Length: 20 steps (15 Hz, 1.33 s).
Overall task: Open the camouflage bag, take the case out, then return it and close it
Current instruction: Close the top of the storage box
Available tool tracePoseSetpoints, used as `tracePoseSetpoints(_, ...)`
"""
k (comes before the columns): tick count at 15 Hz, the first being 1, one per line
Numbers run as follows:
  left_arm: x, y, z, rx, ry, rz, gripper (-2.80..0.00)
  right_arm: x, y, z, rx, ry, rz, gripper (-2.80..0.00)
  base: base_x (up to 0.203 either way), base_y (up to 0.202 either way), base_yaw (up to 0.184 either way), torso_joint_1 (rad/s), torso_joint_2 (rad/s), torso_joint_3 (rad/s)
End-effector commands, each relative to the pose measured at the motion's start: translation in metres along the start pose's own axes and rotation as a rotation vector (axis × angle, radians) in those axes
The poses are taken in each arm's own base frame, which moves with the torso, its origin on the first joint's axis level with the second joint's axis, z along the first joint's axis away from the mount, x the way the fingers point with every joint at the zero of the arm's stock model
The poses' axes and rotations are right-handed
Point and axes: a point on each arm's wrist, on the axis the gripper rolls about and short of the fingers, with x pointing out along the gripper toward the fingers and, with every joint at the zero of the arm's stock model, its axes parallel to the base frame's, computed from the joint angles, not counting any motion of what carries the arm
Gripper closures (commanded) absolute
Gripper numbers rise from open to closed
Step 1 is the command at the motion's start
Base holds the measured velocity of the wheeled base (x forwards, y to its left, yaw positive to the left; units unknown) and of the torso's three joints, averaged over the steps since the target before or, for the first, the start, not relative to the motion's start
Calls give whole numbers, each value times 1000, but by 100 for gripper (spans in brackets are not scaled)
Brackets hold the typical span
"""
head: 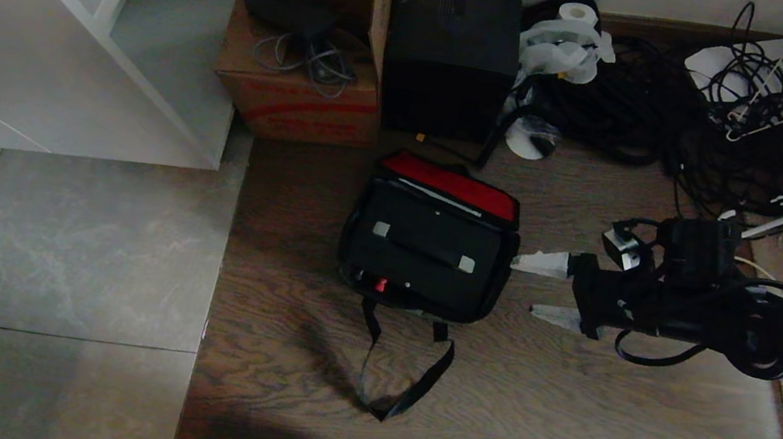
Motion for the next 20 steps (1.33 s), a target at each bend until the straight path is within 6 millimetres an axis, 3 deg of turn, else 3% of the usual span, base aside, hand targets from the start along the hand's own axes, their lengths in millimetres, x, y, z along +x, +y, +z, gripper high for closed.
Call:
tracePoseSetpoints(1,1,0,-2,3,8,1,0,1,-1,-1,6,5,1,-280,0,0,0,0,0,0)
tracePoseSetpoints(12,1,0,-3,-2,9,1,0,1,-1,-1,10,9,-1,-280,0,0,0,0,0,0)
tracePoseSetpoints(15,1,0,-3,0,9,1,0,1,-1,-1,10,9,-1,-280,156,0,1,5,3,3)
tracePoseSetpoints(20,1,0,-3,0,9,1,0,3,-3,1,13,8,-4,-280,0,0,0,0,0,0)
